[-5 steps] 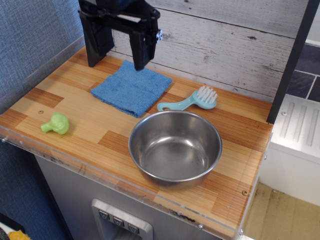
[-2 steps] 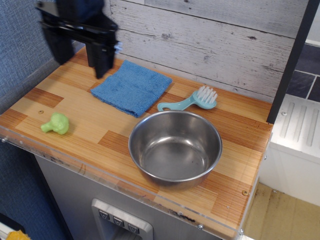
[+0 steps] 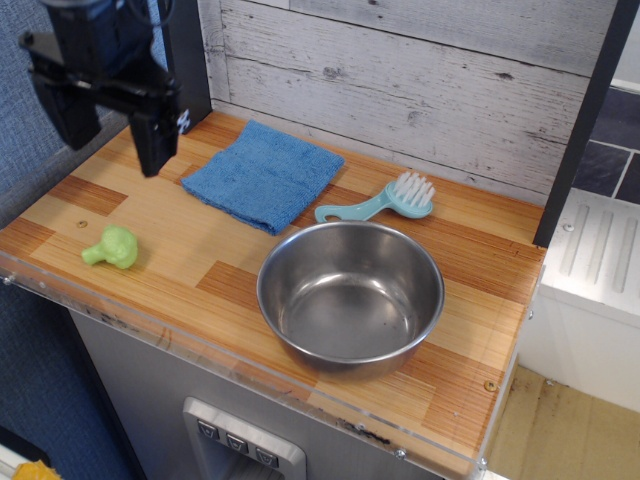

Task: Place the broccoli inside the bowl

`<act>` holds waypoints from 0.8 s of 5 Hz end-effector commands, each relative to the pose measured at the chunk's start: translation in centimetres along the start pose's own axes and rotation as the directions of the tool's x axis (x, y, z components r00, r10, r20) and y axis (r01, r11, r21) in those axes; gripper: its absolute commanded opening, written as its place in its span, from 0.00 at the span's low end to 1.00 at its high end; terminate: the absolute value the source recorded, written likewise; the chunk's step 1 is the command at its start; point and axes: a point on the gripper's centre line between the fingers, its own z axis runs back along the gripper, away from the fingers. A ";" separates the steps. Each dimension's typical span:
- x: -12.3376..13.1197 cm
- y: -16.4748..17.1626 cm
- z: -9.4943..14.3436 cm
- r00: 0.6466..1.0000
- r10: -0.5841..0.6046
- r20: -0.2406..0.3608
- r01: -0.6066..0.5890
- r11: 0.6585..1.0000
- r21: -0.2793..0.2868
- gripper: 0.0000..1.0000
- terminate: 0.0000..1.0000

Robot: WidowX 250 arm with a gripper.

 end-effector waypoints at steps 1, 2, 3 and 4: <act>-0.9 2.6 -2.5 0.997 0.071 -0.011 -0.070 0.996 0.047 1.00 0.00; -1.2 3.3 -4.2 0.994 0.107 -0.031 -0.105 0.993 0.059 1.00 0.00; -1.6 3.3 -5.3 0.990 0.127 -0.064 -0.125 0.991 0.045 1.00 0.00; -1.6 2.9 -6.6 0.989 0.130 -0.068 -0.128 0.991 0.031 1.00 0.00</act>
